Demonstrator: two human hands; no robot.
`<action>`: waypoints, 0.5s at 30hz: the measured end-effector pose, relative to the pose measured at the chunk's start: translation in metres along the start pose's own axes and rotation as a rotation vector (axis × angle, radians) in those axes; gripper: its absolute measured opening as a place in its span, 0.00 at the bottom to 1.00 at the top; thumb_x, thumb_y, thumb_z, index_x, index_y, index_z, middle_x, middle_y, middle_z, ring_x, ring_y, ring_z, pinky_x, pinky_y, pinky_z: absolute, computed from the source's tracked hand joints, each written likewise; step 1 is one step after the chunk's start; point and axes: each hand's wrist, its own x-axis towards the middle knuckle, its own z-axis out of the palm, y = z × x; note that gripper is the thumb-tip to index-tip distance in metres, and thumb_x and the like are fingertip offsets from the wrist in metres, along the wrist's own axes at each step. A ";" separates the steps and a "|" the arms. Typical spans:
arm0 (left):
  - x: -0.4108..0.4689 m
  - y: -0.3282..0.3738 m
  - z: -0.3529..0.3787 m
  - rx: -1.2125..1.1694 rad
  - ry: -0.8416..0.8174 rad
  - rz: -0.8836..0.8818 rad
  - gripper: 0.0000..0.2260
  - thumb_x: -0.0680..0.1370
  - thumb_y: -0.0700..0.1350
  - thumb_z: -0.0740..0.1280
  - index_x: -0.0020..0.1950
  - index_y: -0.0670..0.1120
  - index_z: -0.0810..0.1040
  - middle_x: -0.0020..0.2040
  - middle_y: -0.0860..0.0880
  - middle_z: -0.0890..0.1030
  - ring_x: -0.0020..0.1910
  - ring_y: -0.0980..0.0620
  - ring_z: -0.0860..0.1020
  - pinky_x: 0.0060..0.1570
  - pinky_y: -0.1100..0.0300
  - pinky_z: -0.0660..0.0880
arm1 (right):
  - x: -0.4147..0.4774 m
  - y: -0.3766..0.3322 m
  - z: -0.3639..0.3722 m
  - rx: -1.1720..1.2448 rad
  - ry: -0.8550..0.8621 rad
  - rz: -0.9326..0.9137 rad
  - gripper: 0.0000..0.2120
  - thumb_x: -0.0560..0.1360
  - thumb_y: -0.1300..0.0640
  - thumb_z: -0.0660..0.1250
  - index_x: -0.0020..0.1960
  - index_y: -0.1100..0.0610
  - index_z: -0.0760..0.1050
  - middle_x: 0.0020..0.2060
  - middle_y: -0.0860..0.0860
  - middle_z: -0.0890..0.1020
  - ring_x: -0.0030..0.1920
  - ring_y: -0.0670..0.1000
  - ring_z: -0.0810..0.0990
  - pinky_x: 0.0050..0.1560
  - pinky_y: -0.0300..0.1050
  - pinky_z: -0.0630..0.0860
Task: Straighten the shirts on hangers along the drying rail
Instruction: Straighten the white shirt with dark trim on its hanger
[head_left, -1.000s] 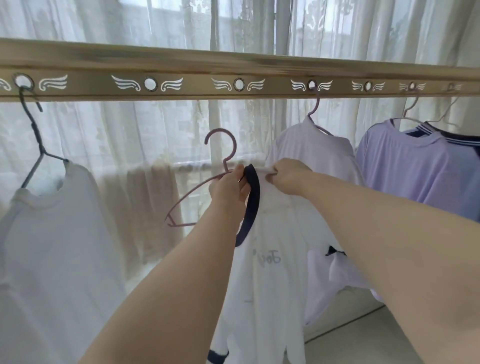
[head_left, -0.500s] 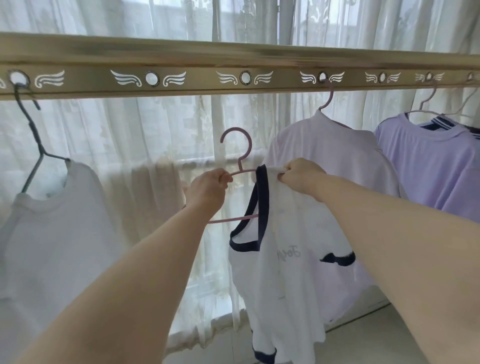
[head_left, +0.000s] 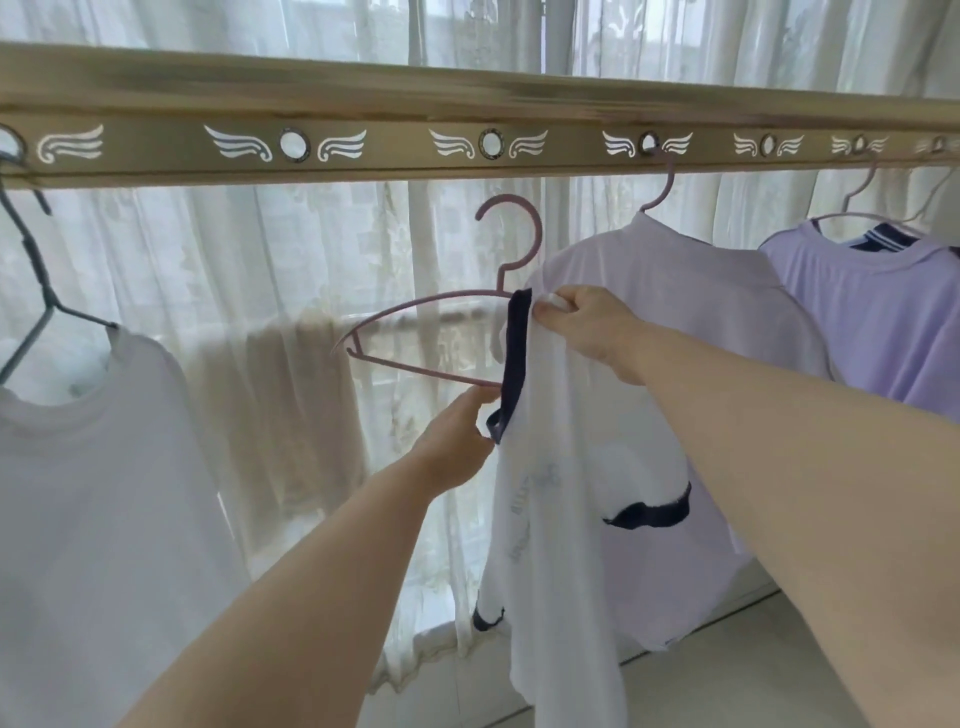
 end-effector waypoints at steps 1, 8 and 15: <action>0.000 0.003 0.003 -0.050 -0.026 0.004 0.25 0.73 0.32 0.60 0.67 0.51 0.71 0.54 0.48 0.76 0.50 0.47 0.75 0.49 0.57 0.73 | -0.001 0.000 -0.001 0.010 -0.020 -0.009 0.14 0.77 0.46 0.62 0.37 0.52 0.70 0.36 0.48 0.72 0.39 0.49 0.71 0.46 0.43 0.67; 0.001 -0.018 -0.004 0.612 -0.402 -0.060 0.30 0.72 0.33 0.52 0.70 0.55 0.68 0.63 0.44 0.70 0.61 0.40 0.71 0.62 0.51 0.71 | -0.012 0.005 -0.016 0.041 -0.039 -0.005 0.10 0.77 0.47 0.65 0.42 0.52 0.73 0.38 0.47 0.73 0.41 0.47 0.71 0.45 0.39 0.67; -0.004 -0.063 -0.043 0.913 -0.169 -0.097 0.19 0.74 0.38 0.56 0.62 0.54 0.72 0.54 0.49 0.73 0.58 0.44 0.71 0.53 0.55 0.69 | -0.014 0.029 -0.034 -0.330 -0.017 0.074 0.17 0.76 0.42 0.63 0.39 0.55 0.73 0.33 0.48 0.72 0.37 0.51 0.73 0.44 0.45 0.68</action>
